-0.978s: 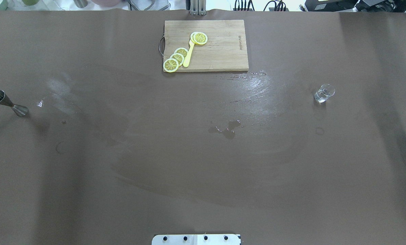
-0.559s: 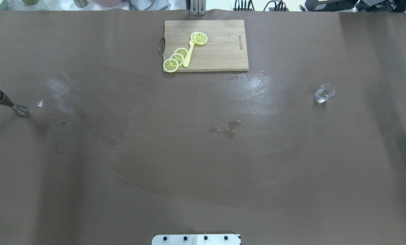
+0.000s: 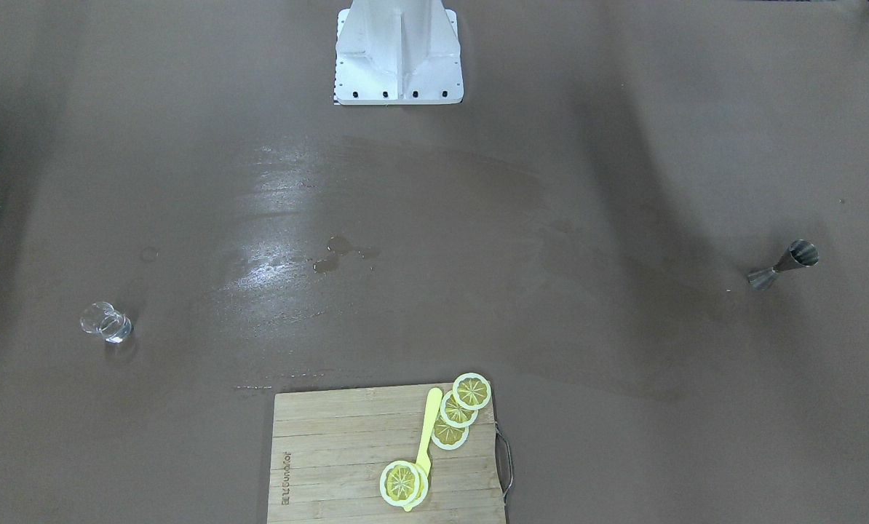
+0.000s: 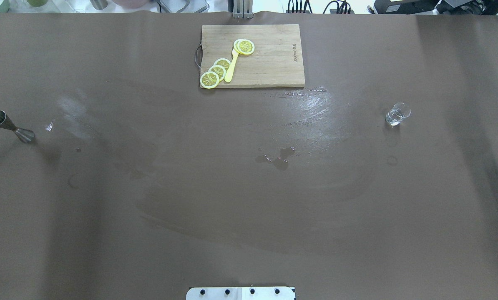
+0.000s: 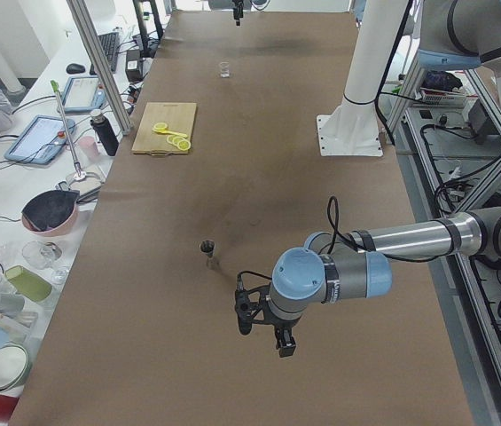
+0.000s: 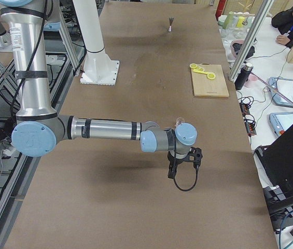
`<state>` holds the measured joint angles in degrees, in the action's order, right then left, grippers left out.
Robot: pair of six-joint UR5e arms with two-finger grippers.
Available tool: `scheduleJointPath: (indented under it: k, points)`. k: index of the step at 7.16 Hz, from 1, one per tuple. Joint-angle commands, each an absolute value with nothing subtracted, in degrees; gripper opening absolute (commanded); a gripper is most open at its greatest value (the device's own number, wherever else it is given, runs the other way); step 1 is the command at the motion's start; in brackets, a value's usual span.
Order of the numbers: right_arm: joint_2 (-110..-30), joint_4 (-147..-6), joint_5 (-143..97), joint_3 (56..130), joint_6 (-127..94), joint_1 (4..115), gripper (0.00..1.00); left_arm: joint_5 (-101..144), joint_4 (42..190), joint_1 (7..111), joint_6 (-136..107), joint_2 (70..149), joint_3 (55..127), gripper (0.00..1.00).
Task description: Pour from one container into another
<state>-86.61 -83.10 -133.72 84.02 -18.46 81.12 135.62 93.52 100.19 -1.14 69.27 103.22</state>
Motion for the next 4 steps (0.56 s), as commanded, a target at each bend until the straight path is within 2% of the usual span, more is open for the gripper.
scheduleJointPath:
  k: [1,4]
  points:
    - [-86.5,-83.1,-133.8,84.0,-18.5,80.9,1.0,135.6,93.5,100.2,-1.1,69.1,103.2,0.99]
    - [-86.4,-83.1,-133.7,84.0,-18.5,80.6,1.0,135.6,93.5,100.1,-1.1,69.0,103.2,0.99]
